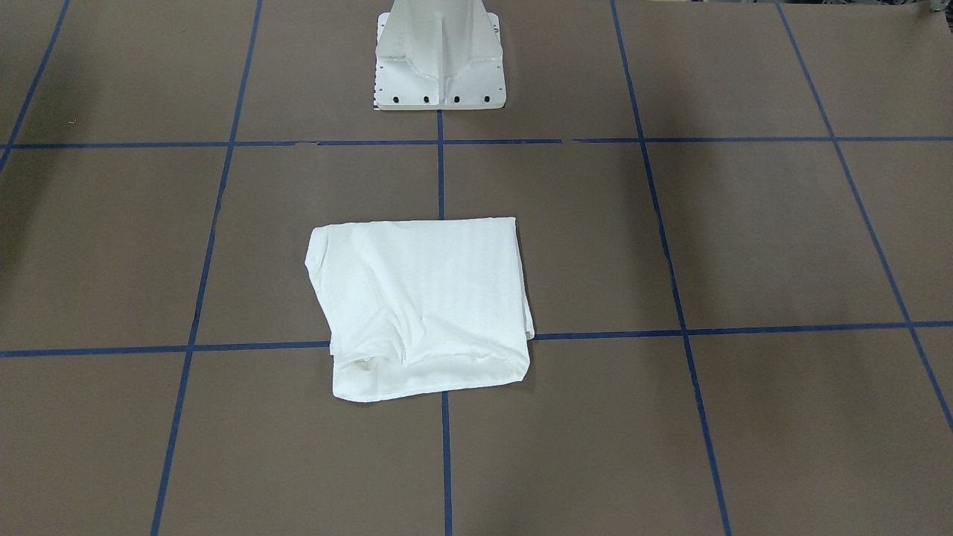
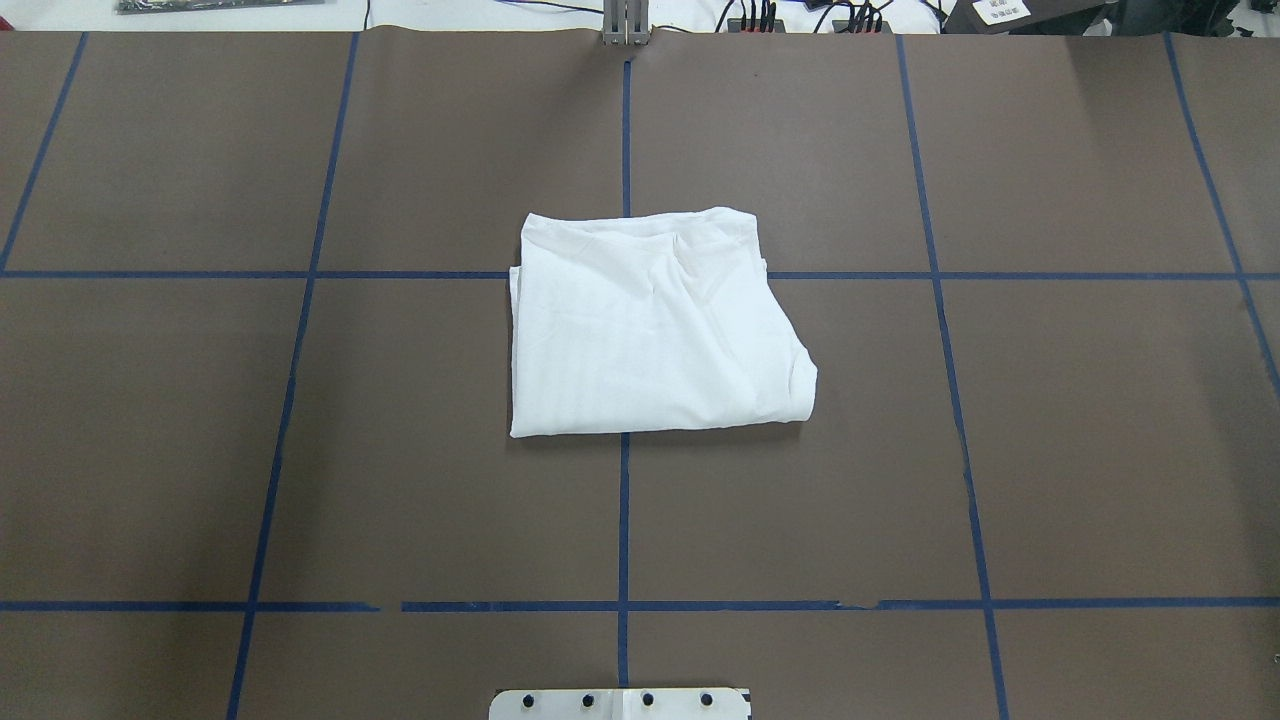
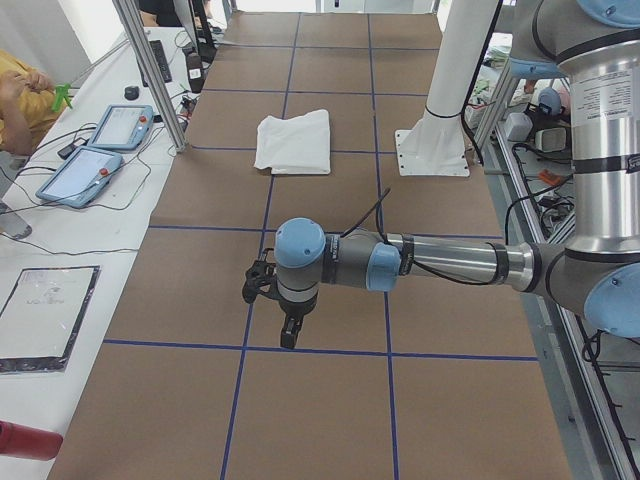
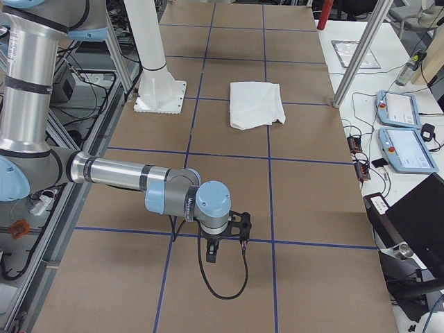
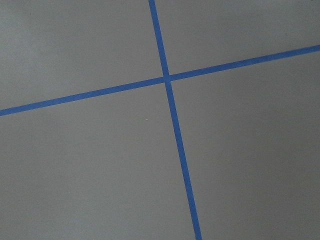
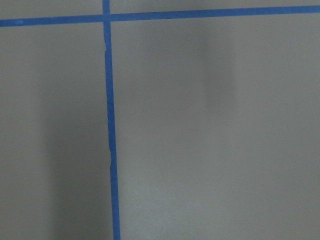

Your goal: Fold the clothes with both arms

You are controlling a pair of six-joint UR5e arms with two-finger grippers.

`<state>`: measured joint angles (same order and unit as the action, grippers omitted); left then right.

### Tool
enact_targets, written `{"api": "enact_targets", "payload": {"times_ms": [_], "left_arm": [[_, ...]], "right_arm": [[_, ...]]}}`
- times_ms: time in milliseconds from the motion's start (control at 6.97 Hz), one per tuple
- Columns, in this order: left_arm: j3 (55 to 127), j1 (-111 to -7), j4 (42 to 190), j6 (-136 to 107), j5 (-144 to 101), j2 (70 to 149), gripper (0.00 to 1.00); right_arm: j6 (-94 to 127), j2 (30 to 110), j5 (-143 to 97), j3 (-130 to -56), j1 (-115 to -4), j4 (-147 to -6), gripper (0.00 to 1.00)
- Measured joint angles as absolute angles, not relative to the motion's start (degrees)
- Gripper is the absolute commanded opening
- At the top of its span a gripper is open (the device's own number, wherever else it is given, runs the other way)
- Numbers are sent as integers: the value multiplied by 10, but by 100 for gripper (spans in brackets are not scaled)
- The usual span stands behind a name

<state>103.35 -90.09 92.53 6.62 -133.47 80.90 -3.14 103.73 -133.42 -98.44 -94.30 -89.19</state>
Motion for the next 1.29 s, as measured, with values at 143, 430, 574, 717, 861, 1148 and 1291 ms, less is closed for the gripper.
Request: {"api": "enact_targets", "payload": {"times_ms": [143, 430, 574, 717, 861, 1148, 1291], "left_arm": [[1034, -901, 925, 66, -1334, 807, 100], [1029, -901, 924, 65, -1334, 806, 100], [1026, -901, 923, 64, -1334, 805, 100], [1022, -901, 921, 64, -1334, 805, 100], [1015, -901, 921, 63, -1335, 803, 100], [1006, -901, 922, 63, -1335, 798, 100], [1002, -901, 922, 64, -1334, 797, 100]], "right_arm": [[-31, 1035, -1334, -985, -943, -891, 100], [-29, 1031, -1335, -986, -943, -891, 100], [-28, 1030, -1335, -987, -943, -891, 100], [-27, 1030, -1336, -989, -943, -892, 100], [-26, 1030, -1338, -990, -943, -892, 100], [-26, 1032, -1339, -990, -943, -892, 100], [-27, 1033, -1341, -990, -944, -892, 100]]}}
